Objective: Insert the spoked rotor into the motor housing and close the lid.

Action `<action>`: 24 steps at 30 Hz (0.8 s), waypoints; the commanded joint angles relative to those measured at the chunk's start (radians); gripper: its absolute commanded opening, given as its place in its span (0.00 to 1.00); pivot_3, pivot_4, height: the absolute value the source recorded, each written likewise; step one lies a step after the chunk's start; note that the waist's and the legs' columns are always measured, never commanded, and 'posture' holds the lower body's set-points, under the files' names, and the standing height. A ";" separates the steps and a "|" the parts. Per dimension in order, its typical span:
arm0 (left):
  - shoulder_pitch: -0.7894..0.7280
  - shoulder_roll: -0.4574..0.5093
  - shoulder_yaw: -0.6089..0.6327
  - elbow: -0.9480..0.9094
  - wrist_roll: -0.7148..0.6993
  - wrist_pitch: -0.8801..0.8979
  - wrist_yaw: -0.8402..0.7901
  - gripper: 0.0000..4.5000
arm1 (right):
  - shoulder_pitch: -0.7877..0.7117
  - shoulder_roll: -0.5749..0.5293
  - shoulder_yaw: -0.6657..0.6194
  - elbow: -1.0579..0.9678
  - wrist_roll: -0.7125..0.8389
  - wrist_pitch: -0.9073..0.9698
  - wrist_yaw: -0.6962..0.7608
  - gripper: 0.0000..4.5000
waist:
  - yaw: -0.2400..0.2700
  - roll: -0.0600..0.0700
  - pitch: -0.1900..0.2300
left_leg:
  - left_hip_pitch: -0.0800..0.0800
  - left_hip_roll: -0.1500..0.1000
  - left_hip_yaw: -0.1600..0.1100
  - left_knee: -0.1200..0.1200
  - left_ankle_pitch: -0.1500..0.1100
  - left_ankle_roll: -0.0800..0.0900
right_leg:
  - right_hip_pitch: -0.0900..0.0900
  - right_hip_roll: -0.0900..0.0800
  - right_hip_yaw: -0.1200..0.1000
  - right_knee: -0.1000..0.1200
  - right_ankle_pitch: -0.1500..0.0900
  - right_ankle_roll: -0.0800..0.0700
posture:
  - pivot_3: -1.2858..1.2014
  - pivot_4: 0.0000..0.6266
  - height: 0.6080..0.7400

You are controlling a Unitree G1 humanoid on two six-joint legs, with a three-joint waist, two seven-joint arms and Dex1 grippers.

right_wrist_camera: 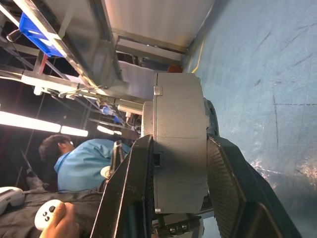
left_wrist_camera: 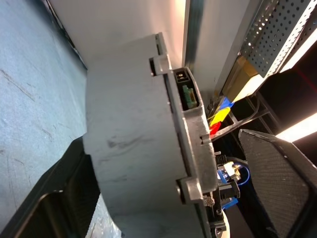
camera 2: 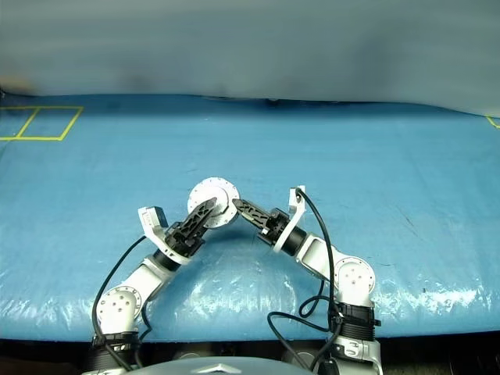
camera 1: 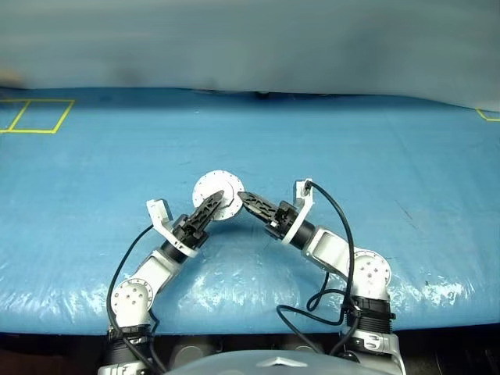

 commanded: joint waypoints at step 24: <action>-0.279 -0.126 0.163 0.248 0.244 -0.376 0.379 0.56 | -0.012 -0.043 0.088 -0.036 -0.330 -0.323 0.033 0.83 | 0.005 -0.003 0.002 | -0.002 0.000 0.000 0.012 -0.001 0.003 | 0.003 0.003 0.002 0.002 0.003 0.004 | 0.52 0.24 1.00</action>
